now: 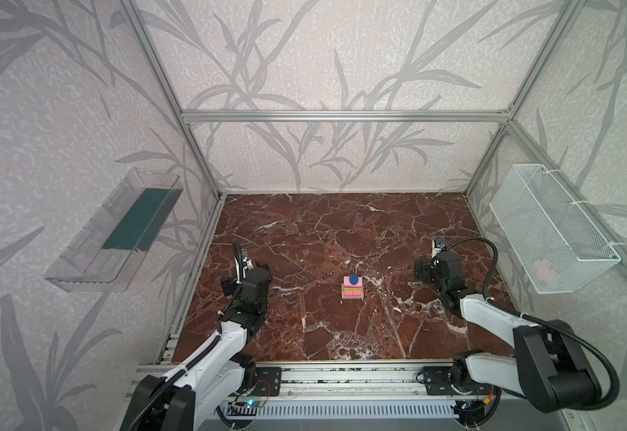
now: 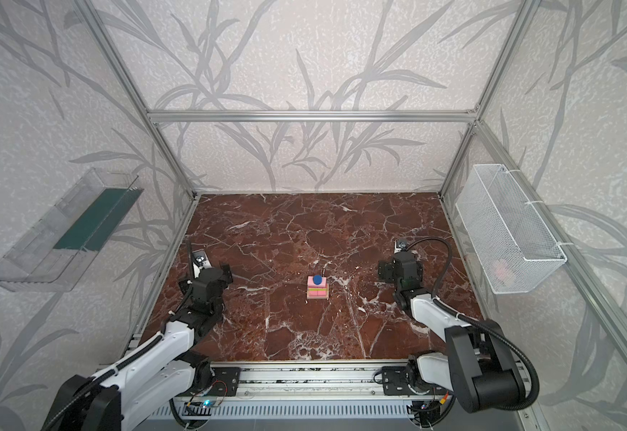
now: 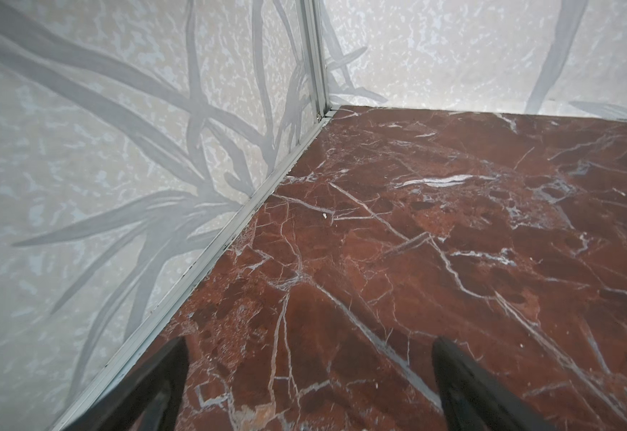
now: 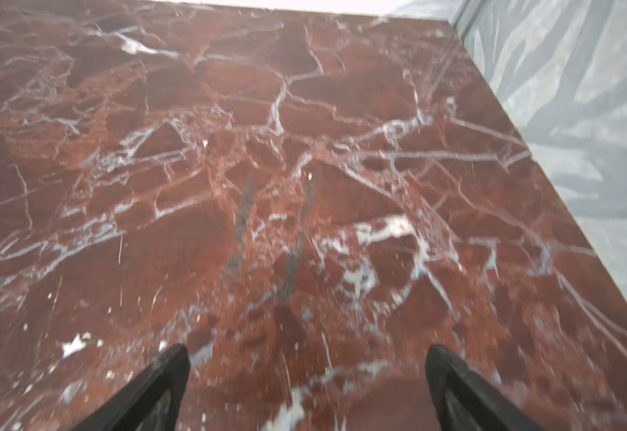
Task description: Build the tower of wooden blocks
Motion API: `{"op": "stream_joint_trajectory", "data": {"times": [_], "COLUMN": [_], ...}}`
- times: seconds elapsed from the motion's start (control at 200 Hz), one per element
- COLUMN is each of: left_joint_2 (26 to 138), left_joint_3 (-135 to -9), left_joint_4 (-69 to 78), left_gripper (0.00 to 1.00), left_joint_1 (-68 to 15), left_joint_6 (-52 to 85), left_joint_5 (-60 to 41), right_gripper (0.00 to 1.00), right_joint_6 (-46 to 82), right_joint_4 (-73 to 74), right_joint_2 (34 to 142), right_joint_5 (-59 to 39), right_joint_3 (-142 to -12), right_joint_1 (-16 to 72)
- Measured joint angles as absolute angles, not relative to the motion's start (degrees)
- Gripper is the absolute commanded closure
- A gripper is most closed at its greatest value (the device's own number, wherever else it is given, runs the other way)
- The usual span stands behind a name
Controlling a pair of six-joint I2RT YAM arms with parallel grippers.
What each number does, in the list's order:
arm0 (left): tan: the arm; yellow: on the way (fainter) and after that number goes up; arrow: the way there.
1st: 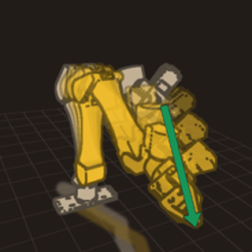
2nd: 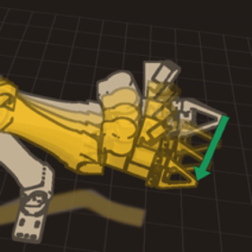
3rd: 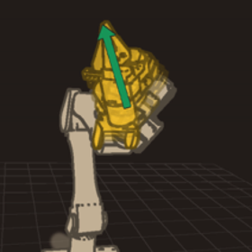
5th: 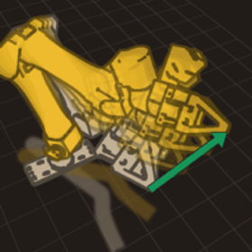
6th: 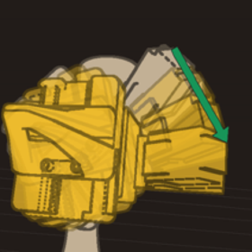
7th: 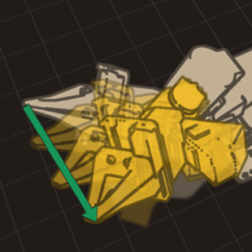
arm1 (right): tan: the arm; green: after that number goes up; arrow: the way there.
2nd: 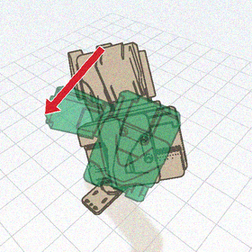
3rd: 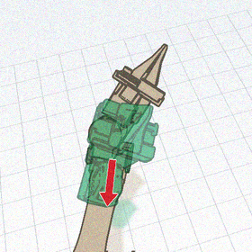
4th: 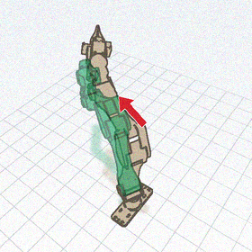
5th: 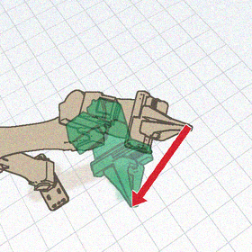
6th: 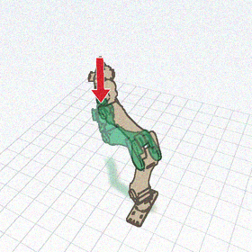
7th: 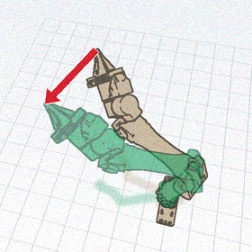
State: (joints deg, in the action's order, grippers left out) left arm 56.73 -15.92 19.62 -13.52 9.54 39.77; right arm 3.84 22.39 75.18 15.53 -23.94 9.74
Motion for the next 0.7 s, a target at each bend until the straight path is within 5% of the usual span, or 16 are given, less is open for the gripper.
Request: {"op": "stream_joint_trajectory", "data": {"times": [0.7], "left_joint_2": [90.7], "left_joint_3": [-15.35], "left_joint_4": [62.76], "left_gripper": [0.01], "left_joint_1": [-6.31], "left_joint_6": [0.78], "left_joint_5": [26.22], "right_gripper": [0.01], "right_joint_6": [-4.12], "right_joint_4": [54.83], "right_joint_2": [90.83], "right_joint_5": [9.82], "right_joint_3": [-18.35], "right_joint_1": [8.51]}}
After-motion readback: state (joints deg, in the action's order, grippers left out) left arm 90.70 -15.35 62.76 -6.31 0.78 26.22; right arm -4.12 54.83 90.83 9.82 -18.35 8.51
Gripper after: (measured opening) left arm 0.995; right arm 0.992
